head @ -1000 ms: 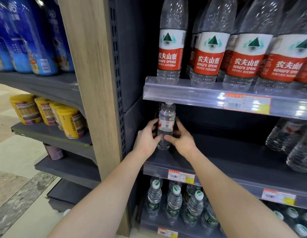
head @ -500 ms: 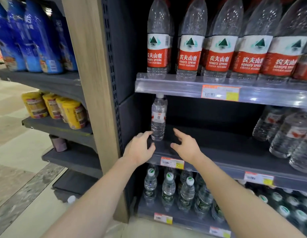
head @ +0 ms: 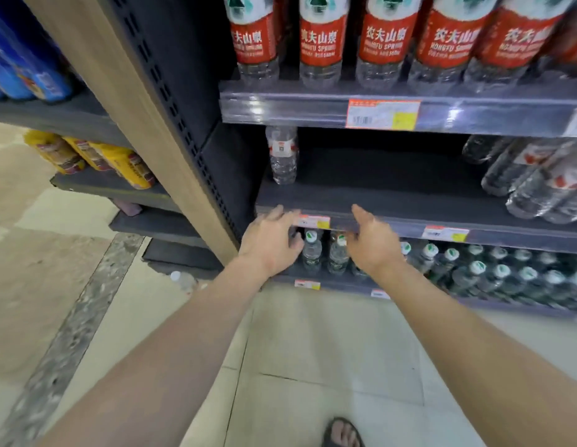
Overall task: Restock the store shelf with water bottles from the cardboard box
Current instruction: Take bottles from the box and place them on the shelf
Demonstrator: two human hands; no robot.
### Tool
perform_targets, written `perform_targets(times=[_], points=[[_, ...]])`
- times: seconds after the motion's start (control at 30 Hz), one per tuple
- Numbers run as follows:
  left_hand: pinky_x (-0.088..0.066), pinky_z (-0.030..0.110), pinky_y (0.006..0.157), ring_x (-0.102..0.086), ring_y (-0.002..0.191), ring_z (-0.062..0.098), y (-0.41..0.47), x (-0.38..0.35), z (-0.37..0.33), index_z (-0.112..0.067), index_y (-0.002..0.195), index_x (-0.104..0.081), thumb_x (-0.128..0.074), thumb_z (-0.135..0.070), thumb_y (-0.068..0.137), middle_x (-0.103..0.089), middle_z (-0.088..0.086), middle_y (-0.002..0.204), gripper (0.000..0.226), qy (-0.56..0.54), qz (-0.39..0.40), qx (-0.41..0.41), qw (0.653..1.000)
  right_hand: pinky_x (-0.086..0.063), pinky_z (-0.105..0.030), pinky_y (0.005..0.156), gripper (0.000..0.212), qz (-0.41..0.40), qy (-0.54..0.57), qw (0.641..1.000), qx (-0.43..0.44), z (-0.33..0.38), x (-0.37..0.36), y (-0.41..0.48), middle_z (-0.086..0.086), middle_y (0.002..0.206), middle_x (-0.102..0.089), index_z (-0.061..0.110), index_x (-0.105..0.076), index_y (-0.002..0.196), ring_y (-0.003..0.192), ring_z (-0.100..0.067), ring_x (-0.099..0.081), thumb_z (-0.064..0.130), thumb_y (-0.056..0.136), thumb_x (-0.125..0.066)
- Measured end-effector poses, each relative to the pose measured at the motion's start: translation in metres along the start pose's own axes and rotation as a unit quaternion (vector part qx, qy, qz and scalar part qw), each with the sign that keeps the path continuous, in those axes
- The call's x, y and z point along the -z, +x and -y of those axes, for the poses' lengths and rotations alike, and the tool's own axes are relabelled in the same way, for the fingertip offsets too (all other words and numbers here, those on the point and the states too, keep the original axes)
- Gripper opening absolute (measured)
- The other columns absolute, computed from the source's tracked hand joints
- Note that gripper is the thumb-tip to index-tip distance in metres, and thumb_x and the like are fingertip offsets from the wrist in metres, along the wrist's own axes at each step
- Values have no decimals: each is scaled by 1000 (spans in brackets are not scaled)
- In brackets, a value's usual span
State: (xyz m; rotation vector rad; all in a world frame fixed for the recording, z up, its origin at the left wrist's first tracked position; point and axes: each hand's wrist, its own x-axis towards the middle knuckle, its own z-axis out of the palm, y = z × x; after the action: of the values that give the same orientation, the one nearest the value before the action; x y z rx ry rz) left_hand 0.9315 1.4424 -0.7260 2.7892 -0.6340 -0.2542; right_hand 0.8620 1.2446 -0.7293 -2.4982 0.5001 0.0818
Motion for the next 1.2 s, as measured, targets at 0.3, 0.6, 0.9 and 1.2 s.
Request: perform_targets(times=[0.3,0.6,0.9,1.2], points=[[-55,46,96,-62,123,33,-108,150,-214,-31,148,-54,-54,-42,101,-67,4,133,49,3,52,-92,994,-51,-40,93,52,-19,2,995,-100,-22,241,-172,-10,135,-66,20,-48,152,118,-34,-63,22,100,-52],[-55,43,95,-63,123,34,-177,211,-508,-24,146,-55,-56,-44,100,-66,8,136,50,-2,76,-189,979,-56,-38,71,52,-89,6,984,-155,-155,481,-325,-9,105,-74,21,-53,148,80,-28,-64,20,97,-55],[-53,41,99,-61,129,33,-233,196,-822,-26,157,-46,-58,-42,98,-65,8,142,62,-47,99,-284,953,-51,-40,101,54,-123,-37,971,-204,-350,686,-450,-7,144,-61,22,-54,147,131,-29,-57,23,94,-57],[-54,45,99,-62,126,33,-204,110,-1046,-26,157,-43,-54,-45,101,-61,9,145,61,-22,155,-346,925,-51,-41,104,57,-120,2,951,-284,-553,796,-470,-3,147,-59,23,-52,149,132,-26,-57,21,92,-57]])
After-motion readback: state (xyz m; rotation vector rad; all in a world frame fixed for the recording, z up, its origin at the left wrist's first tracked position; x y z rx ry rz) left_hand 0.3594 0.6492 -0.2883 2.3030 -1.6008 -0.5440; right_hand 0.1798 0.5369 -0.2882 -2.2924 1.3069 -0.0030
